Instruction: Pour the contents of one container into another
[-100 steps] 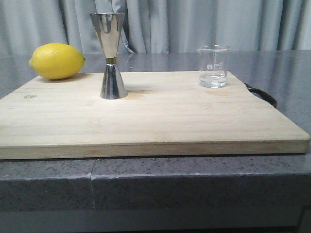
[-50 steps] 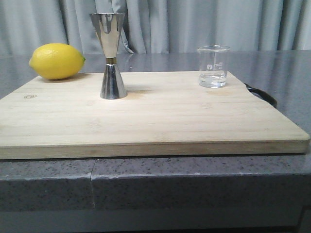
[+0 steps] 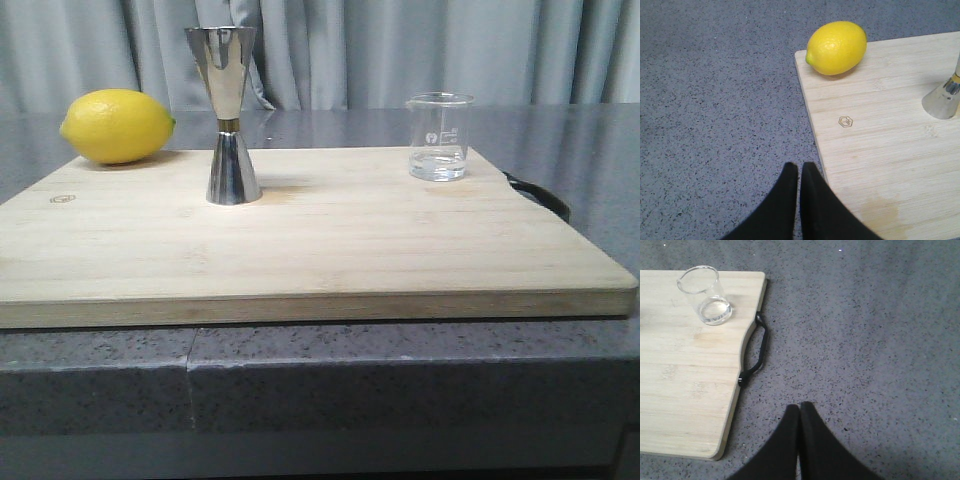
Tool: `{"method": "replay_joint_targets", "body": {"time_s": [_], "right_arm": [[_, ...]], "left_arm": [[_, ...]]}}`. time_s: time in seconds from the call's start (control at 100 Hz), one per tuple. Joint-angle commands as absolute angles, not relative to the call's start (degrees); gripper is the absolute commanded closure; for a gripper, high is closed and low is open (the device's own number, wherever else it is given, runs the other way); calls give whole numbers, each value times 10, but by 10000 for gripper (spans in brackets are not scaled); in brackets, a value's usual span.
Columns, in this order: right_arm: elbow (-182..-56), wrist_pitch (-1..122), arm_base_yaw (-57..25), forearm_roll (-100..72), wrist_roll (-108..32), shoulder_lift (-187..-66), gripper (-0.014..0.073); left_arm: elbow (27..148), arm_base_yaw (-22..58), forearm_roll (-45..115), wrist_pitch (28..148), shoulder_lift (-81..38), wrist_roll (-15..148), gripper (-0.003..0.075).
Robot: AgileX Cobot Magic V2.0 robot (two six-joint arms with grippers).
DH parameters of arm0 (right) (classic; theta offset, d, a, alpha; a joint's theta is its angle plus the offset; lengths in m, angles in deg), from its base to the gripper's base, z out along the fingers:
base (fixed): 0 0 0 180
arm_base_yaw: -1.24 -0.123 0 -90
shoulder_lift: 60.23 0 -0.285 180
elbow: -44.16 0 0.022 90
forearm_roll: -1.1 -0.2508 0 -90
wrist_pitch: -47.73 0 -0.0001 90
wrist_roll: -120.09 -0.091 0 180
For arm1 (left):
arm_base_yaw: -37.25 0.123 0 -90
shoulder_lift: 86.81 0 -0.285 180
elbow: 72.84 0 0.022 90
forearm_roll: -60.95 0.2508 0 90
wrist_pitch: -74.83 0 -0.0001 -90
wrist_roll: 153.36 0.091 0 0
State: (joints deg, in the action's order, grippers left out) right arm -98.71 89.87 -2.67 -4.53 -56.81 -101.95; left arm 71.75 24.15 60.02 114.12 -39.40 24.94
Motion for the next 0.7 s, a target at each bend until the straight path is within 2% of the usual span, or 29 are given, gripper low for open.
{"method": "replay_joint_targets", "body": {"time_s": [0.0, 0.11, 0.23, 0.42, 0.69], "right_arm": [[-1002, 857, -23, -39, -567, -1019, 653], [-1002, 857, -23, -39, -567, -1019, 653], [-1002, 857, -23, -39, -567, -1019, 653], [-1002, 857, -23, -39, -567, -1019, 653], [-1002, 857, -23, -39, -567, -1019, 653]], "left_arm": [[731, 244, 600, 1100, -394, 245, 739], [722, 244, 600, 1092, -400, 245, 739], [657, 259, 603, 1031, -446, 245, 739], [486, 311, 604, 924, -590, 245, 739], [307, 329, 594, 807, -765, 245, 739]]}}
